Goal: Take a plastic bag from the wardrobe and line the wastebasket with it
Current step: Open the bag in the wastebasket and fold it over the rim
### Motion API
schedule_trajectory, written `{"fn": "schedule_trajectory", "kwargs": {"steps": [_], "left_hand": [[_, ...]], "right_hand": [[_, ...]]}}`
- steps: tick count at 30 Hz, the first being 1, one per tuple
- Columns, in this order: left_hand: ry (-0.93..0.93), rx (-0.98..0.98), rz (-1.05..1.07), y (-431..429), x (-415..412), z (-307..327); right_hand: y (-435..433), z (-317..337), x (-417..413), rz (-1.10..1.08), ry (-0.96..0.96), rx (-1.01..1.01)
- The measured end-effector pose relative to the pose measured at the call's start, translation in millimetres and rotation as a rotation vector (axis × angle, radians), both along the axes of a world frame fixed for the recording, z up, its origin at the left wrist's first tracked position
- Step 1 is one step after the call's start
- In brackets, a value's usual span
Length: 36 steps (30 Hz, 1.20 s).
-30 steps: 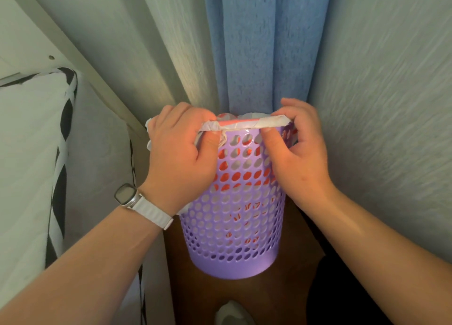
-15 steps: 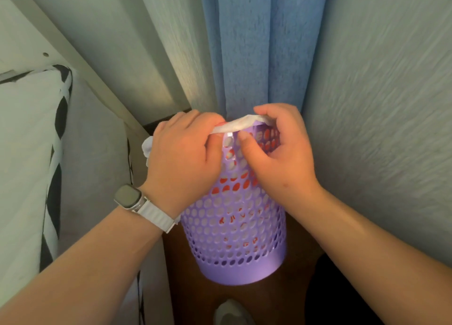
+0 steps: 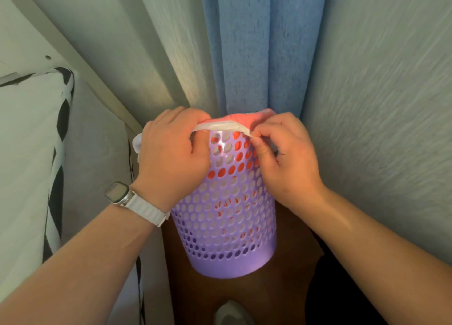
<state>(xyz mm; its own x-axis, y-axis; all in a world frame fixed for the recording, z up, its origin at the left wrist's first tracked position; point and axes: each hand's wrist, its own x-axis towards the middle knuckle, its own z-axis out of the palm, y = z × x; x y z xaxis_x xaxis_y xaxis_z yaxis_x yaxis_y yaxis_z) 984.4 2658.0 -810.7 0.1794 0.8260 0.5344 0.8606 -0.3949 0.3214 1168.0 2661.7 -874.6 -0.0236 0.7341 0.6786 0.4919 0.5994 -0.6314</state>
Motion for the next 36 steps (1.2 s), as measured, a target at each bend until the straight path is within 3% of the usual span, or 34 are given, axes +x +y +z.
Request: {"fn": "schedule_trajectory", "kwargs": {"steps": [7,16,20,24,36], "left_hand": [[-0.124,-0.002,0.044,-6,12,8],[-0.029,0.073,0.138,1,9,1],[-0.066,0.08,0.084,0,9,1],[-0.094,0.114,0.073,-2,10,-2],[-0.209,0.05,-0.074,-4,4,-4]], "right_hand": [[-3,3,-9,-0.042,-0.04,0.018],[-5,13,-10,-0.018,0.188,-0.077],[1,17,-5,-0.138,0.25,-0.183],[7,20,-6,-0.101,0.304,-0.339],[7,16,-9,-0.166,0.295,-0.243]]}}
